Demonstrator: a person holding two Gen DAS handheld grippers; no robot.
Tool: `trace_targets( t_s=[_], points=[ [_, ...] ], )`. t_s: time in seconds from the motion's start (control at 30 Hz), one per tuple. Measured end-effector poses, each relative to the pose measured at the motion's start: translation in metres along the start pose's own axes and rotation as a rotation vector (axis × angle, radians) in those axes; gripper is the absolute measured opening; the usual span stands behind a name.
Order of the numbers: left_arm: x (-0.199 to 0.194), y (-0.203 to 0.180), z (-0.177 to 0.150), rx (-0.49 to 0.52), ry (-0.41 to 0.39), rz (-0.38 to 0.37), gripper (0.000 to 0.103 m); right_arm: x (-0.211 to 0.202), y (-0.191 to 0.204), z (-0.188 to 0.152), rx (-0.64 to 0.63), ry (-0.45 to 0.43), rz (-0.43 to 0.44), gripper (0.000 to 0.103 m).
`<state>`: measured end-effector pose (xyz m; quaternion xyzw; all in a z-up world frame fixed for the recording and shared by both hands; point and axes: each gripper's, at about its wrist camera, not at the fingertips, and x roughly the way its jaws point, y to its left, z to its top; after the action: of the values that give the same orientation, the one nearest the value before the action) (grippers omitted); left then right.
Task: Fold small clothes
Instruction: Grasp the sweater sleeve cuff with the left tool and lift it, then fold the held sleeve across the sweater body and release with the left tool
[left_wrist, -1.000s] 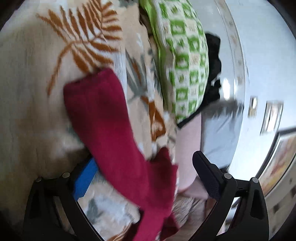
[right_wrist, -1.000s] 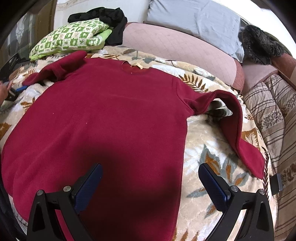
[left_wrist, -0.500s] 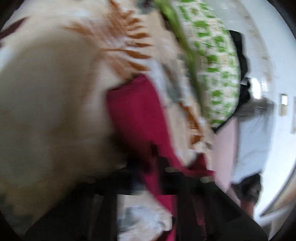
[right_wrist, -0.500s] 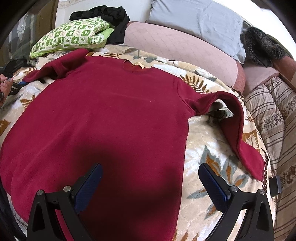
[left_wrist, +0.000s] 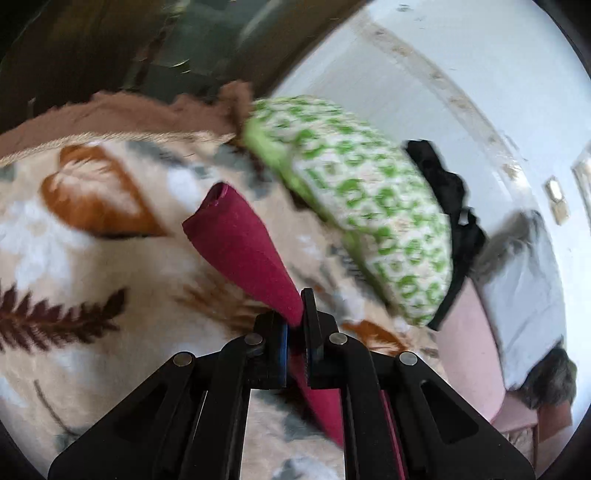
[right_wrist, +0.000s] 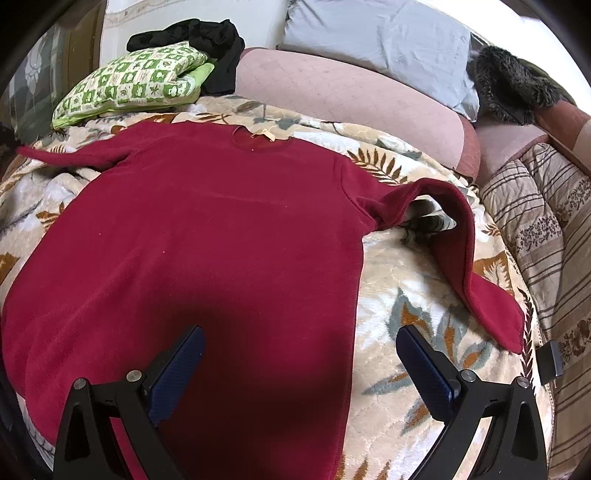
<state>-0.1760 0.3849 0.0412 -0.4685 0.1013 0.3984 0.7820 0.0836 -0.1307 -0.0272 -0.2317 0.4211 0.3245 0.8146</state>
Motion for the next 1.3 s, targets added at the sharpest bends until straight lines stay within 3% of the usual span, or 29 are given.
trace_targets(
  t_s=[0.07,0.17,0.3,0.47,0.57,0.67,0.9,0.97,1.0,1.03,1.2,1.3],
  points=[
    [0.007,-0.03,-0.009,0.047,0.031,-0.082,0.005,0.0,0.0,0.0,-0.003,0.002,-0.001,0.102],
    [0.017,-0.096,-0.046,0.199,0.105,-0.245,0.005,0.0,-0.001,-0.001,0.005,0.001,-0.003,0.102],
    [0.041,-0.196,-0.136,0.398,0.245,-0.404,0.005,0.001,-0.002,-0.001,0.005,0.006,-0.003,0.102],
    [0.079,-0.28,-0.253,0.583,0.385,-0.439,0.005,0.003,-0.004,-0.002,0.02,0.018,0.002,0.102],
    [0.098,-0.297,-0.308,0.657,0.462,-0.419,0.005,0.004,-0.005,-0.002,0.021,0.022,0.007,0.102],
    [0.107,-0.303,-0.342,0.699,0.515,-0.405,0.005,0.003,-0.009,-0.003,0.039,0.02,0.014,0.102],
    [0.114,-0.309,-0.375,0.722,0.601,-0.371,0.009,0.008,-0.023,-0.002,0.103,0.036,0.02,0.102],
    [0.119,-0.305,-0.377,0.707,0.653,-0.36,0.03,0.008,-0.024,-0.002,0.106,0.039,0.019,0.102],
    [0.122,-0.303,-0.379,0.7,0.687,-0.358,0.05,0.009,-0.023,-0.002,0.106,0.04,0.018,0.102],
    [0.124,-0.301,-0.383,0.689,0.734,-0.364,0.059,0.009,-0.023,-0.002,0.104,0.041,0.018,0.102],
    [0.107,-0.286,-0.378,0.595,0.835,-0.469,0.059,0.012,-0.02,-0.002,0.089,0.047,0.01,0.102],
    [0.085,-0.27,-0.344,0.593,0.774,-0.464,0.059,0.011,-0.023,-0.002,0.099,0.043,0.006,0.102]
  ],
)
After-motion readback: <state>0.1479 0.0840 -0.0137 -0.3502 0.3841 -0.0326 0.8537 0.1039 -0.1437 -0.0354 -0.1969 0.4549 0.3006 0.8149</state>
